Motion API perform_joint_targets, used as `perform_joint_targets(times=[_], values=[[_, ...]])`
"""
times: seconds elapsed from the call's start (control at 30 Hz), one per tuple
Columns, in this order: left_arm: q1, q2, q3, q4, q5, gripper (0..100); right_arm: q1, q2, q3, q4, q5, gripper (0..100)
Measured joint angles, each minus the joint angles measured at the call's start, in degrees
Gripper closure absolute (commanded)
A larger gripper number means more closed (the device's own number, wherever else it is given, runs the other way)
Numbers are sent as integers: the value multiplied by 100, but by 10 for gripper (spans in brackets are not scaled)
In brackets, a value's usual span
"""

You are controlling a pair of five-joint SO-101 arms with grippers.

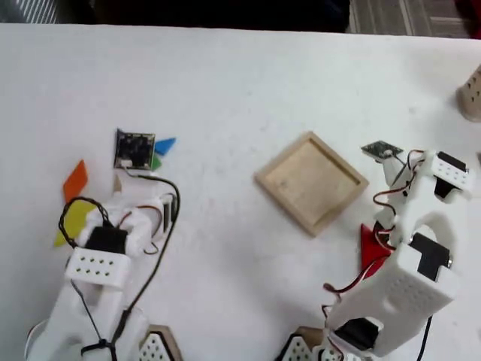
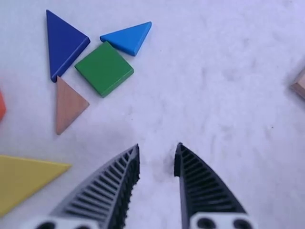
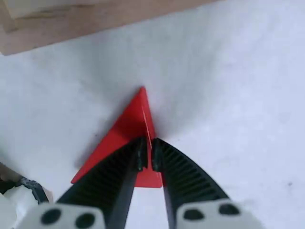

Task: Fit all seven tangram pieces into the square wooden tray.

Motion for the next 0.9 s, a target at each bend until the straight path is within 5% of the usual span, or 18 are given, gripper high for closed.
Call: perform_joint_targets(times=[0.27, 0.57, 0.9], values=[[9, 0, 0, 0, -193, 861, 9, -290, 88, 448, -290, 639], [9, 0, 0, 0, -202, 861, 9, -2145, 1890, -316, -1380, 858], [9, 0, 0, 0, -202, 861, 237, -3332, 4000, -1785, -2505, 827]])
